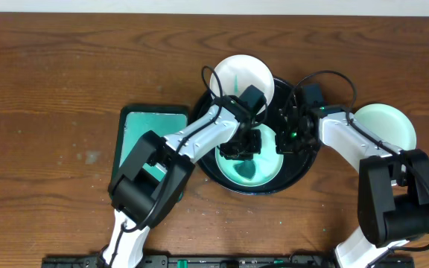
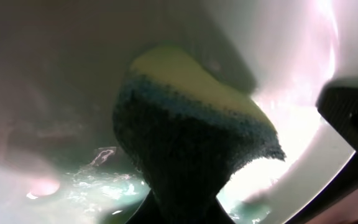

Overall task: Clean dirty plates on tray and stack at the side
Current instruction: 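Scrub the second pale green plate with the sponge while the right gripper holds it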

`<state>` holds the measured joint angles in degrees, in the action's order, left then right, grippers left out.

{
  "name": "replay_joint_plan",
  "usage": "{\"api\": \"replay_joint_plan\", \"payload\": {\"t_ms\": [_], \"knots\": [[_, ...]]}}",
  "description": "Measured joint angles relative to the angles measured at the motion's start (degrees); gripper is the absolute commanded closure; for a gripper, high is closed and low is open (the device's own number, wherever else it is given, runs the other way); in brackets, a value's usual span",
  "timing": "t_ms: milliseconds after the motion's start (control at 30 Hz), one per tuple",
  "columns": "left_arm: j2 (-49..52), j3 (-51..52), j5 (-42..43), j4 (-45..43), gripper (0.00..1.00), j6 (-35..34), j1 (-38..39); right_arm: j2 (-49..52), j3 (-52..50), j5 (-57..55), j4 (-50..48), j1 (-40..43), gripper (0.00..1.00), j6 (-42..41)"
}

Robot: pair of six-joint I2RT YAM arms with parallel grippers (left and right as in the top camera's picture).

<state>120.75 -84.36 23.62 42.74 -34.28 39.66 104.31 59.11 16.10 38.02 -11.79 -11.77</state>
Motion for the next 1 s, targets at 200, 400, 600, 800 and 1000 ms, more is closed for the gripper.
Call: {"api": "replay_joint_plan", "payload": {"t_ms": [200,400,600,800,1000], "knots": [[0.00,-1.42,-6.97,8.22,0.93,-0.66,-4.00,0.09,0.07,0.42,0.20,-0.02,0.99,-0.02],[0.00,-2.12,-10.12,10.45,0.92,1.05,-7.06,0.33,0.07,2.05,0.42,-0.13,0.99,-0.79],[0.02,-2.05,-9.49,6.56,0.83,1.70,-7.15,0.48,0.07,2.62,0.48,-0.15,0.99,-1.09],[1.66,-1.60,0.76,-5.42,0.83,1.70,-6.82,0.59,0.07,3.08,0.52,-0.17,0.99,-1.42],[2.75,-1.60,5.95,-10.36,0.83,1.70,-3.37,0.59,0.07,3.02,0.61,-0.33,0.99,-1.44]]}}
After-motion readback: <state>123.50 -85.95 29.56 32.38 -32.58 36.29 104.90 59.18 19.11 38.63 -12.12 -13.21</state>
